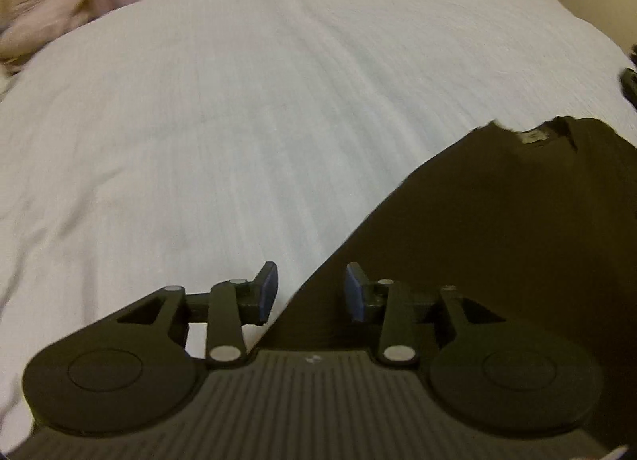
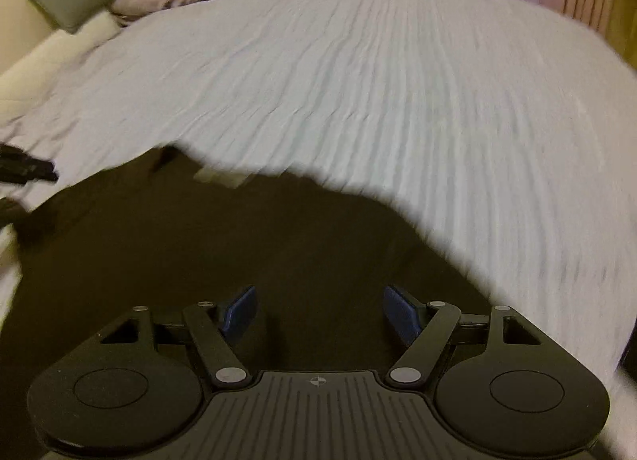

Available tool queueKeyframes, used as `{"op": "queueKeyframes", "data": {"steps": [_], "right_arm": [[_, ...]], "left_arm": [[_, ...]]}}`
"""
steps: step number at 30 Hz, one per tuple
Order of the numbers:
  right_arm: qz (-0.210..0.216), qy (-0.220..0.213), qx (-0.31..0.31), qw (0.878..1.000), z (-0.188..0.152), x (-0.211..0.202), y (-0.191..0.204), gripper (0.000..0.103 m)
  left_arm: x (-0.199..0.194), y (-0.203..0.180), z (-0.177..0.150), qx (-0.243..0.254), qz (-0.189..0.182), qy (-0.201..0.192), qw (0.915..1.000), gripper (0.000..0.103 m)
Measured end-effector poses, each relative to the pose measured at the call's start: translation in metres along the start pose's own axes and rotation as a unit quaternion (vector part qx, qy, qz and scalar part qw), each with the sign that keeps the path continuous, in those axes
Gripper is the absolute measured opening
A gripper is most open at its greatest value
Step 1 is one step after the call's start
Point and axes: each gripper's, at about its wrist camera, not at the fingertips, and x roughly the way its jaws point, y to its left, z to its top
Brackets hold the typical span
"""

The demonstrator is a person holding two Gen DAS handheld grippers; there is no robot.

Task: Fold clothes

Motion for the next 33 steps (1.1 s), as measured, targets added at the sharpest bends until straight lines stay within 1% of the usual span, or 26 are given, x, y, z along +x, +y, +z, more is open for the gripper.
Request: {"op": "queueKeyframes", "data": {"steps": [3, 4, 5, 6, 7, 9, 11, 14, 16, 18, 20, 22, 24, 26, 28, 29, 30, 32, 33], "right_arm": [[0.025, 0.044, 0.014, 0.999, -0.040, -0.003, 0.013, 0.074], [0.023, 0.065, 0.019, 0.997, -0.052, -0.002, 0.014, 0.074], [0.018, 0.087, 0.024, 0.996, -0.064, -0.001, 0.015, 0.074], [0.001, 0.111, 0.030, 0.993, -0.072, 0.003, 0.017, 0.074], [-0.014, 0.121, 0.040, 0.992, -0.079, 0.005, 0.018, 0.074], [-0.025, 0.110, 0.063, 0.992, -0.083, -0.006, 0.019, 0.074], [-0.028, 0.095, 0.070, 0.993, -0.081, -0.015, 0.028, 0.074], [-0.014, 0.075, 0.049, 0.996, -0.072, -0.018, 0.059, 0.074], [0.002, 0.063, 0.032, 0.998, -0.062, -0.018, 0.086, 0.074], [0.011, 0.051, 0.019, 0.998, -0.054, -0.023, 0.112, 0.074], [0.018, 0.040, 0.010, 0.999, -0.047, -0.025, 0.144, 0.074], [0.020, 0.035, 0.003, 0.999, -0.045, -0.022, 0.177, 0.074], [0.012, 0.031, -0.005, 0.999, -0.045, -0.024, 0.209, 0.074], [-0.005, 0.028, -0.001, 1.000, -0.046, -0.022, 0.242, 0.074], [-0.019, 0.034, 0.018, 0.999, -0.049, -0.012, 0.268, 0.074], [-0.023, 0.039, 0.029, 0.999, -0.049, -0.006, 0.282, 0.074], [-0.024, 0.046, 0.042, 0.998, -0.050, -0.001, 0.294, 0.074], [-0.020, 0.059, 0.062, 0.996, -0.051, 0.008, 0.319, 0.074], [-0.017, 0.064, 0.066, 0.996, -0.050, 0.009, 0.329, 0.074]], "left_arm": [[-0.036, 0.028, -0.032, -0.002, 0.046, 0.019, 0.9988, 0.038], [-0.045, 0.034, -0.041, 0.000, 0.060, 0.027, 0.9978, 0.038], [-0.055, 0.041, -0.051, 0.002, 0.075, 0.036, 0.9965, 0.039], [-0.065, 0.047, -0.061, 0.004, 0.089, 0.045, 0.9950, 0.039], [-0.074, 0.053, -0.070, 0.003, 0.101, 0.052, 0.9935, 0.039], [-0.089, 0.060, -0.088, 0.001, 0.123, 0.063, 0.9904, 0.042], [-0.100, 0.066, -0.103, 0.002, 0.142, 0.071, 0.9873, 0.042], [-0.112, 0.079, -0.124, -0.002, 0.153, 0.080, 0.9849, 0.042], [-0.115, 0.087, -0.134, 0.006, 0.162, 0.079, 0.9837, 0.042], [-0.112, 0.094, -0.142, 0.040, 0.167, 0.079, 0.9820, 0.042], [-0.103, 0.099, -0.151, 0.089, 0.166, 0.080, 0.9788, 0.044], [-0.086, 0.104, -0.161, 0.154, 0.158, 0.077, 0.9724, 0.044], [-0.067, 0.111, -0.170, 0.202, 0.139, 0.073, 0.9666, 0.044], [-0.064, 0.131, -0.166, 0.195, 0.107, 0.070, 0.9725, 0.043], [-0.061, 0.151, -0.162, 0.187, 0.074, 0.066, 0.9773, 0.035], [-0.059, 0.161, -0.160, 0.183, 0.057, 0.064, 0.9793, 0.017], [-0.057, 0.171, -0.158, 0.179, 0.041, 0.062, 0.9809, 0.004], [-0.056, 0.192, -0.153, 0.166, 0.008, 0.057, 0.9844, 0.004], [-0.068, 0.207, -0.142, 0.132, -0.006, 0.044, 0.9903, 0.003]]}}
